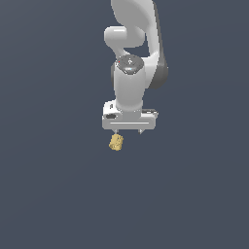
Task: Pick up the object and move it to a goal position.
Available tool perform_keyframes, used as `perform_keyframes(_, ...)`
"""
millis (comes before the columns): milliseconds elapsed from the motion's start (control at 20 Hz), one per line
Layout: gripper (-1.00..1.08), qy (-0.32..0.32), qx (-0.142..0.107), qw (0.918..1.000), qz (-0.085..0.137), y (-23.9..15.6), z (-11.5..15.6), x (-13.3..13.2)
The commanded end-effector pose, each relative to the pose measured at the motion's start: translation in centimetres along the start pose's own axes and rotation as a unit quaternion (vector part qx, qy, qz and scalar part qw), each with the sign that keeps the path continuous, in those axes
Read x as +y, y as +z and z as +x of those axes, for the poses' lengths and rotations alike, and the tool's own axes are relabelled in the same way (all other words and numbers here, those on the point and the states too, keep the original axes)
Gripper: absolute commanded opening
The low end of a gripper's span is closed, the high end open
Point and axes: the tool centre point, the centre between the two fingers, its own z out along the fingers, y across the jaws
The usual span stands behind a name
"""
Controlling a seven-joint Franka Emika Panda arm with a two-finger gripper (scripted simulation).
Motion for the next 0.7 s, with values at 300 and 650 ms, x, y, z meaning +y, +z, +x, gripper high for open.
perform_keyframes(300, 1.0, 0.005, 0.001, 1.0, 0.001, 0.2, -0.1, 0.0)
perform_keyframes(650, 1.0, 0.041, -0.004, 0.9992, 0.0, 3.6, -1.2, 2.4)
